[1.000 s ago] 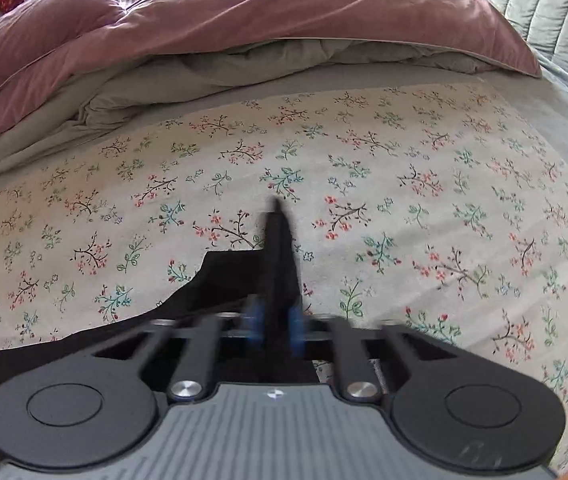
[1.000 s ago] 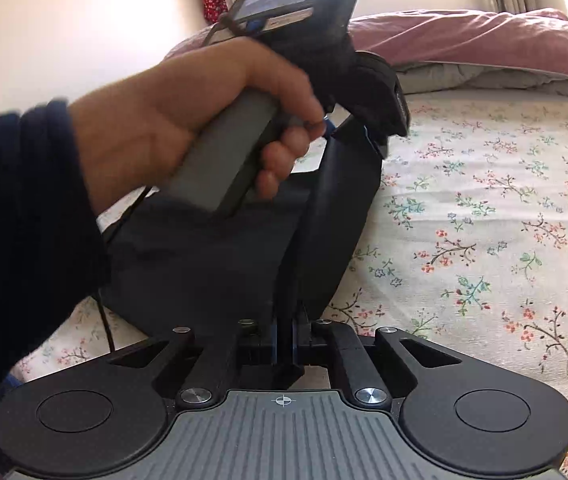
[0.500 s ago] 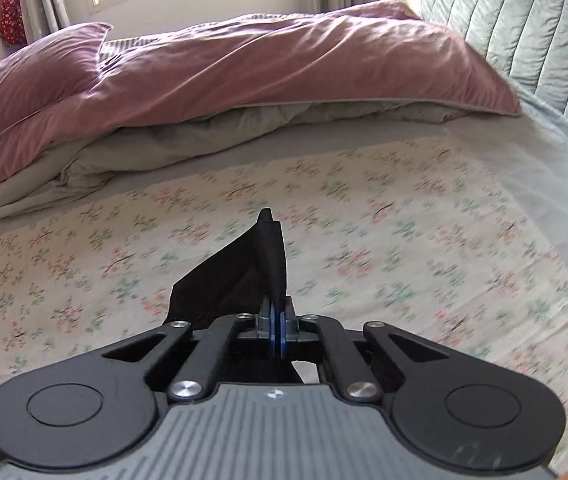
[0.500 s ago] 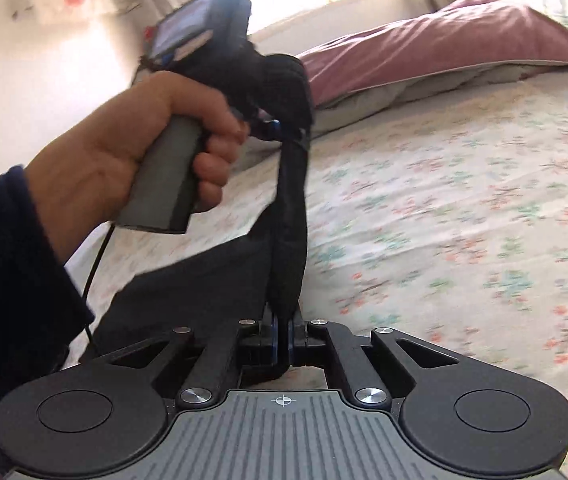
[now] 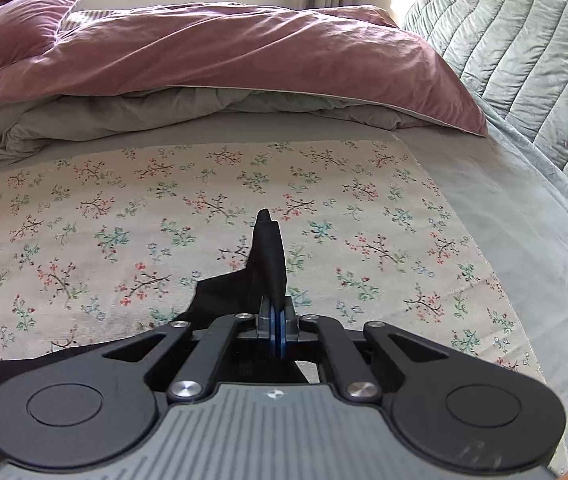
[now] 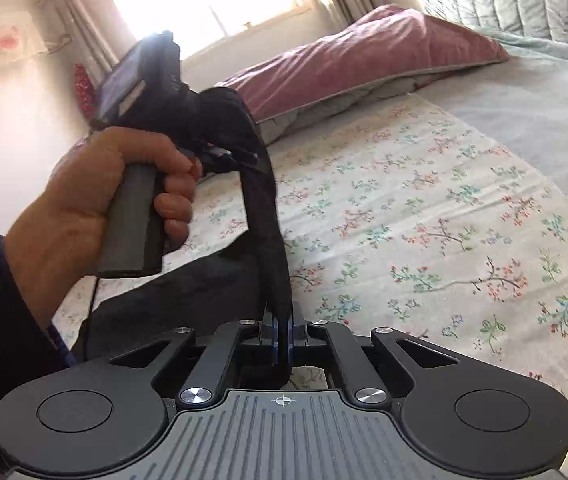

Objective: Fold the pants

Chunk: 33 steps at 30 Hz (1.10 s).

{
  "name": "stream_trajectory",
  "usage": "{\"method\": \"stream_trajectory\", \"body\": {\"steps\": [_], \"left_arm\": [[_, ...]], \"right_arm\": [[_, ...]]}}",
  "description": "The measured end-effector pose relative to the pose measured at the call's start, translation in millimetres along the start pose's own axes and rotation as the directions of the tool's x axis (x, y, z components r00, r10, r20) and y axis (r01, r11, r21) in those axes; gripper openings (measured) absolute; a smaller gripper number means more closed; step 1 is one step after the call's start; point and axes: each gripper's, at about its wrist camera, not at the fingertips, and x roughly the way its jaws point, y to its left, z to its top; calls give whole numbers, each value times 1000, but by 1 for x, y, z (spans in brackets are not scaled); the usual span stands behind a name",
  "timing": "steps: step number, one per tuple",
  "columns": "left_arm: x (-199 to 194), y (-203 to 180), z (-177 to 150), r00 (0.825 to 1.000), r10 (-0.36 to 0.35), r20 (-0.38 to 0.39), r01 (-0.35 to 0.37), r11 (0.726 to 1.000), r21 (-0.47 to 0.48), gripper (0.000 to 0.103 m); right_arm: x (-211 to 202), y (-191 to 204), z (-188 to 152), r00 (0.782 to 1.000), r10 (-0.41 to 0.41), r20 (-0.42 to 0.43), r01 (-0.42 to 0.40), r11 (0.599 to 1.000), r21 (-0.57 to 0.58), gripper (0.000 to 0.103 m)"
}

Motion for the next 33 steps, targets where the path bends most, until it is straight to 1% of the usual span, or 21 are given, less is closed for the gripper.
{"method": "stream_trajectory", "body": {"steps": [1, 5, 10, 12, 15, 19, 23, 25, 29, 31, 33], "left_arm": [[-2, 7, 0, 1000, 2, 0, -2, 1000, -4, 12], [-17, 34, 3, 1000, -1, 8, 1, 1000, -24, 12], [-37, 76, 0, 999, -27, 29, 29, 998, -62, 12], [-44, 91, -4, 999, -35, 35, 37, 997, -73, 12], [-54, 110, -7, 998, -44, 48, 48, 995, -89, 12], [-70, 139, -10, 996, -41, 82, 49, 995, -92, 12], [-81, 171, -17, 994, -32, 103, 44, 992, -115, 12], [-83, 185, -23, 994, -18, 107, 31, 992, -123, 12], [-83, 207, -36, 994, 39, 102, -27, 993, -113, 12], [-86, 216, -40, 992, 73, 100, -64, 993, -95, 12], [-88, 222, -43, 990, 93, 103, -85, 994, -75, 12]], "right_arm": [[5, 1, 0, 1000, 12, 7, -12, 1000, -12, 4], [-2, 17, 1, 997, 66, 34, -64, 996, -68, 4], [-1, 46, 3, 986, 150, 72, -139, 980, -141, 4], [-3, 58, 1, 979, 185, 85, -167, 969, -181, 4], [-3, 79, -4, 971, 223, 82, -197, 948, -249, 4], [0, 109, -14, 963, 259, 78, -219, 916, -337, 4], [9, 139, -24, 957, 283, 59, -239, 890, -388, 4], [15, 155, -29, 952, 302, 47, -256, 872, -417, 4], [33, 185, -42, 946, 323, -1, -286, 837, -466, 4], [44, 198, -50, 945, 327, -28, -298, 820, -488, 4], [51, 211, -57, 943, 330, -42, -305, 805, -509, 4]]}}
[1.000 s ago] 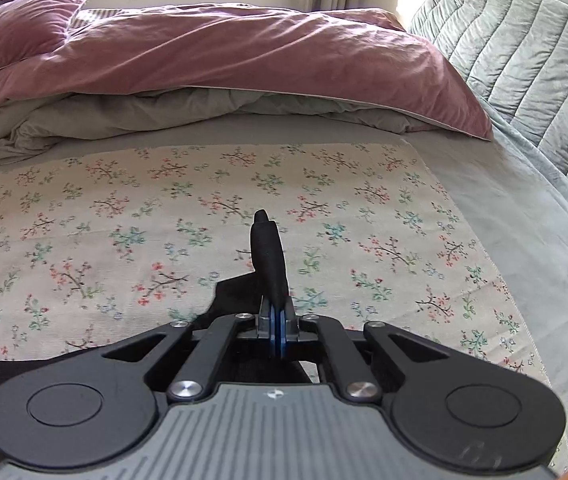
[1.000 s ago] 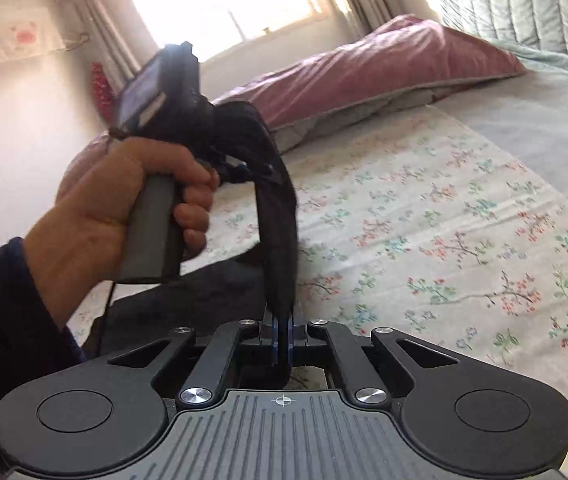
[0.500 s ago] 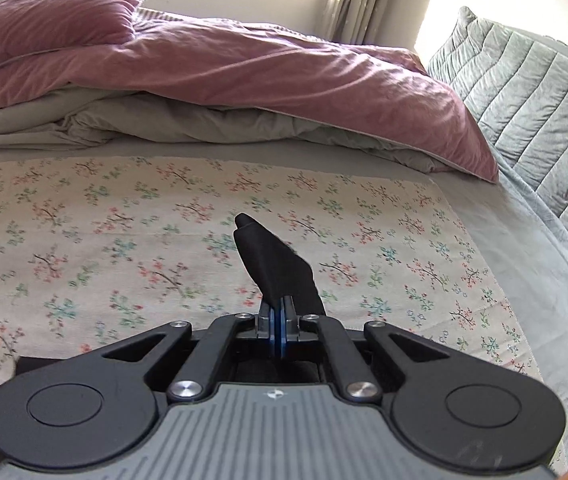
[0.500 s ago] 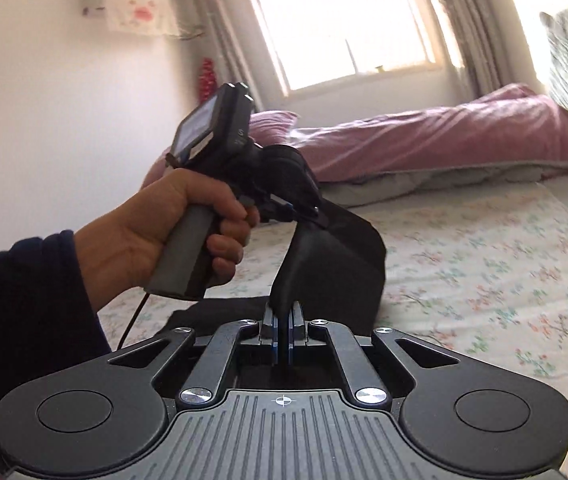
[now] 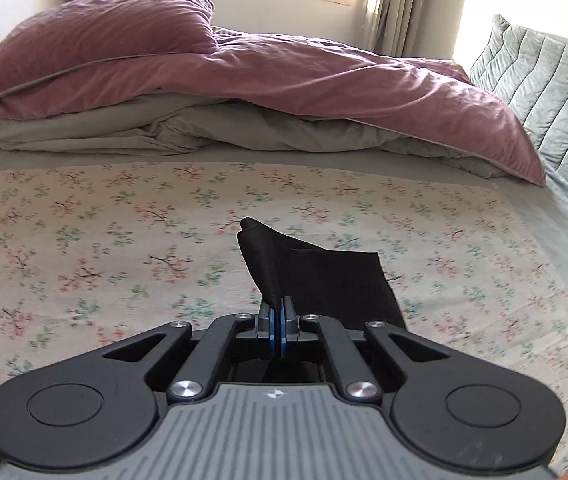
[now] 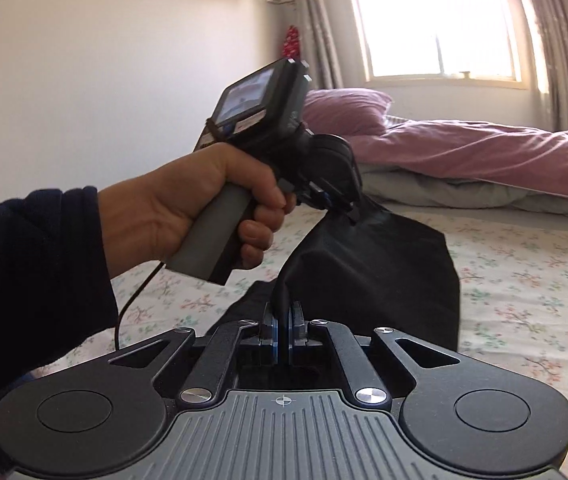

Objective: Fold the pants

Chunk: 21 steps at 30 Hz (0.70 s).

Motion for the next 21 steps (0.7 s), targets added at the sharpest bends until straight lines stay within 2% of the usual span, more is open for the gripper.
{"method": "stream_trajectory", "body": {"steps": [5, 13, 17, 21], "left_arm": [[-10, 22, -4, 1000, -8, 30, 8, 1000, 10, 12], [2, 68, -43, 999, 15, 28, -15, 1000, -3, 12], [20, 86, -58, 1000, 26, -16, -27, 999, -33, 13], [21, 92, -58, 1000, 17, -14, -18, 998, -62, 13]], "right_arm": [[32, 25, -3, 1000, 20, -24, -22, 999, -45, 4], [85, 54, -20, 991, 24, -134, -42, 990, -136, 4], [102, 72, -32, 981, 10, -193, -45, 983, -175, 4], [112, 88, -45, 972, -9, -236, -43, 976, -215, 4]]}}
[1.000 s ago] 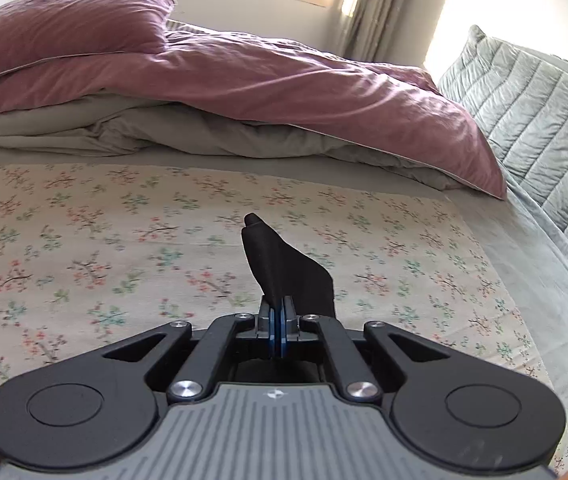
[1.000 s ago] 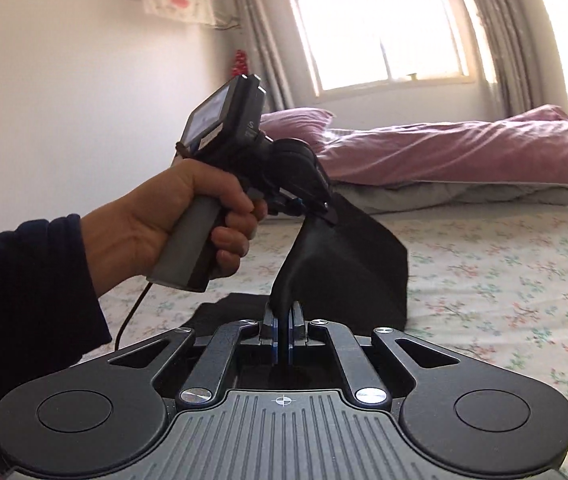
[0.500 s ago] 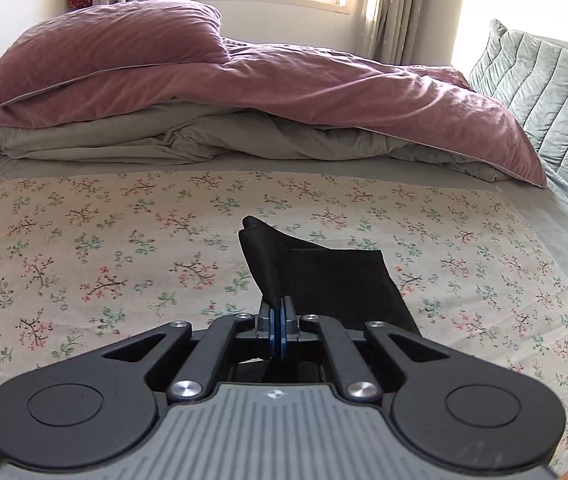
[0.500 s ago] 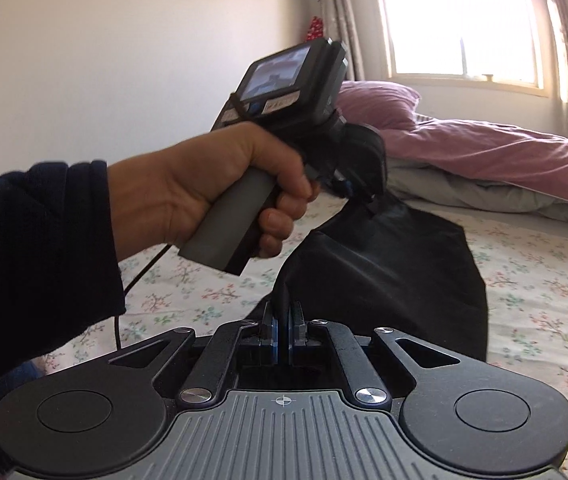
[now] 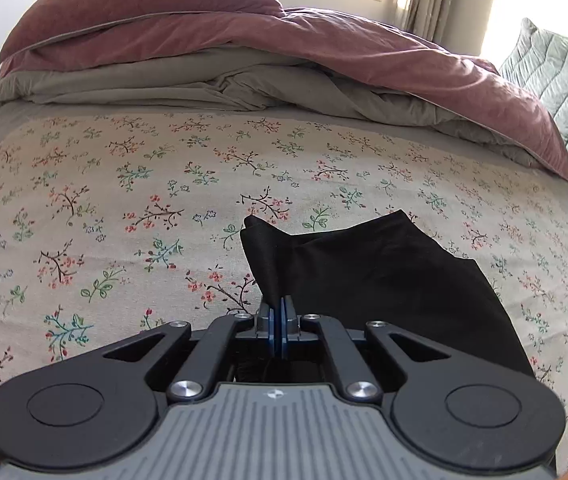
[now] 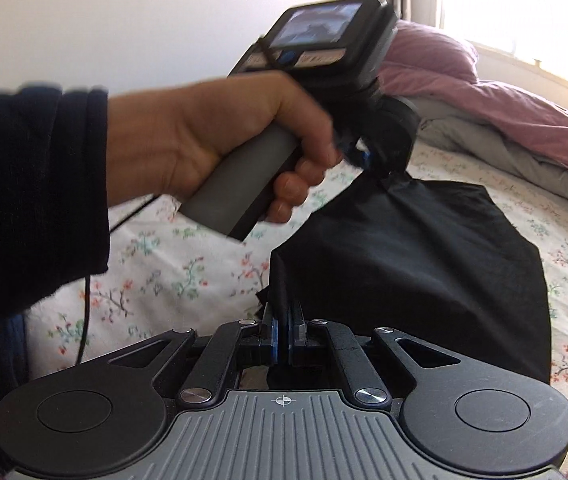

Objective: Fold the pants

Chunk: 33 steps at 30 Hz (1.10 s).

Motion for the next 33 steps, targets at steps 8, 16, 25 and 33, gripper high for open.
{"method": "stream_trajectory", "body": {"steps": [8, 16, 25, 33], "left_arm": [[2, 15, -10, 999, 40, -20, -42, 996, -77, 45], [-45, 20, 4, 996, 85, 32, -81, 990, -112, 47], [-78, -49, -12, 1000, 3, 14, -4, 999, 43, 48], [-4, -13, -50, 993, 55, -101, -54, 998, 13, 46]], "right_arm": [[11, 8, -5, 994, 36, -104, -31, 999, 43, 23], [-45, -63, 14, 956, 293, -32, -275, 925, 262, 74], [-49, -181, 14, 999, -9, -52, 29, 910, 413, 72], [15, -196, -9, 969, -29, -244, 133, 897, 421, 49]]}}
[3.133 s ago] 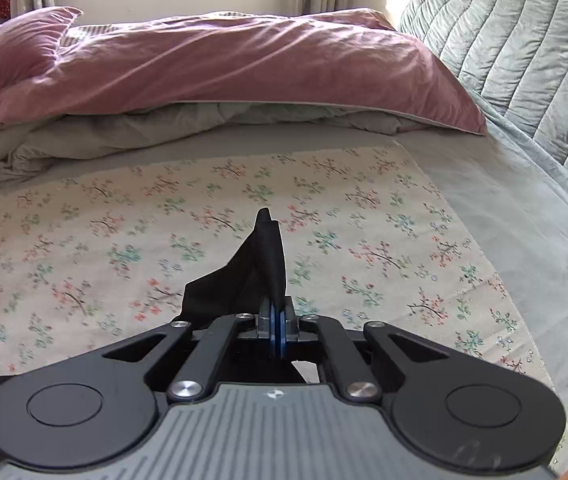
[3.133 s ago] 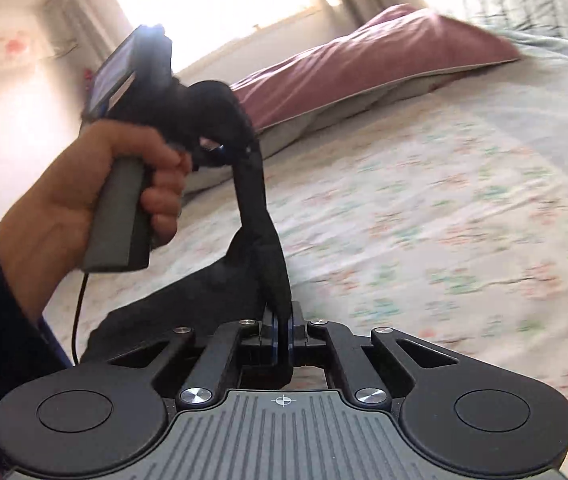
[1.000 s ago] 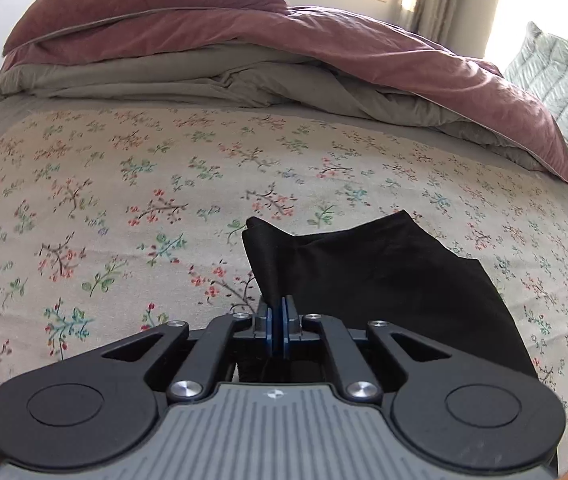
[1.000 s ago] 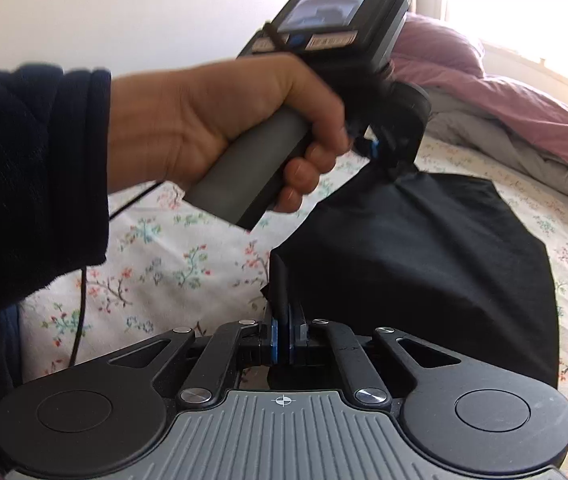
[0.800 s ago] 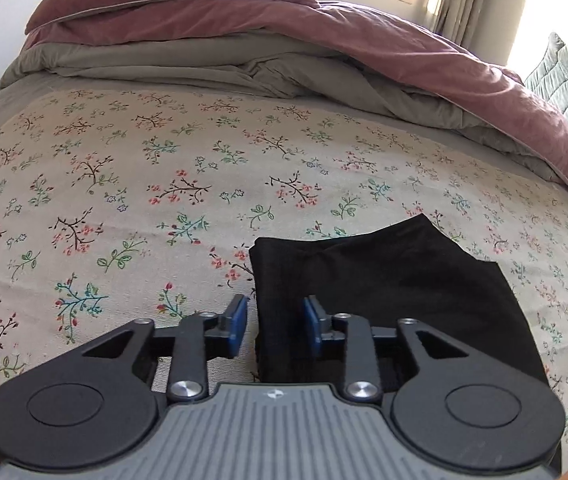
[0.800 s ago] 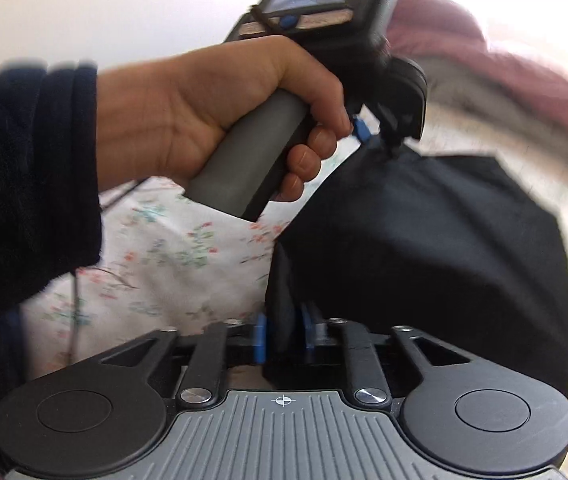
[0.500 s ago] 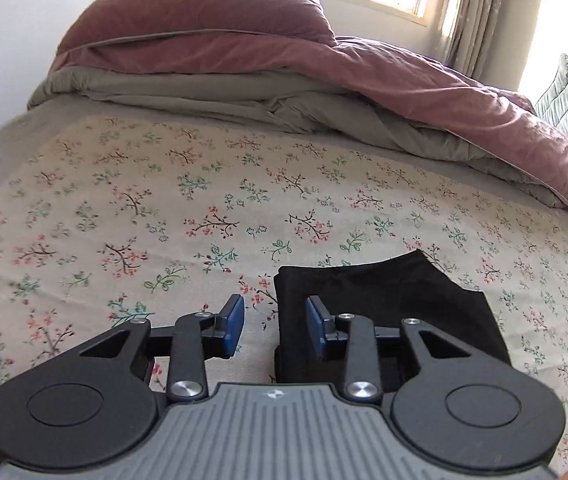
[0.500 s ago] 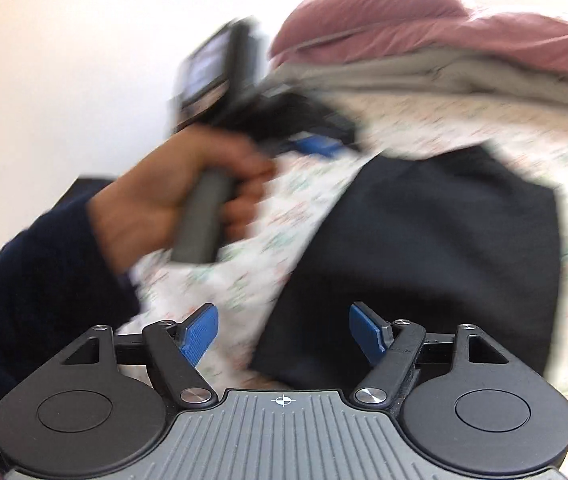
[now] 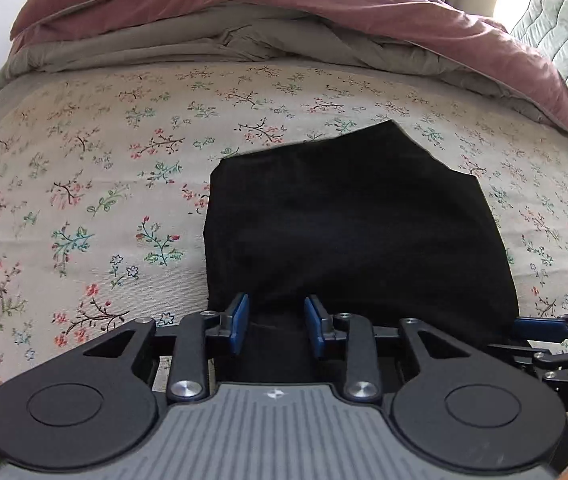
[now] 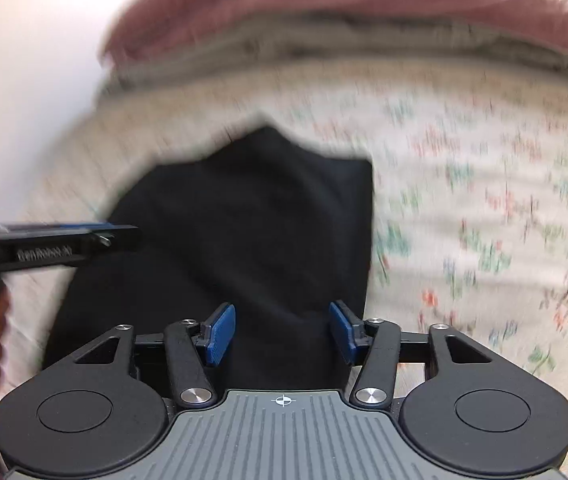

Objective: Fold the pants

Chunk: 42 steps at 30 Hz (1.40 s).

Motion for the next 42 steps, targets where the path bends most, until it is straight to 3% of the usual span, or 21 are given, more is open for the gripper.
{"method": "stream_trajectory", "body": {"steps": [6, 12, 15, 18, 27, 31, 38, 42], "left_arm": [[-3, 9, 2, 999, -38, -5, 38, 999, -34, 46], [-2, 4, 4, 999, -39, -13, 38, 998, -58, 47], [-2, 4, 3, 999, -39, -10, 38, 998, -49, 48], [-1, 3, 2, 999, -33, -8, 32, 999, -44, 48], [-4, 1, 3, 1000, -23, 0, 23, 999, -32, 50], [-6, 2, 4, 1000, -14, 2, 14, 999, -34, 50], [-14, 33, 12, 1000, -6, 6, 7, 987, -158, 57], [-14, 56, 12, 998, -55, -9, 51, 966, -254, 66]], "right_arm": [[4, 1, 1, 999, -21, -35, 22, 1000, 17, 50], [3, -8, 18, 994, -6, 108, 3, 999, 33, 50], [24, -20, 20, 995, -60, 77, 53, 995, 84, 51], [35, -29, 20, 995, -45, 87, 34, 991, 128, 51], [29, -24, 22, 978, -158, 138, 139, 981, 138, 51], [17, -27, 25, 977, -158, 141, 135, 978, 161, 51], [-3, -23, 25, 979, -140, 145, 120, 983, 139, 53], [-13, -22, 21, 981, -144, 128, 127, 983, 136, 54]]}}
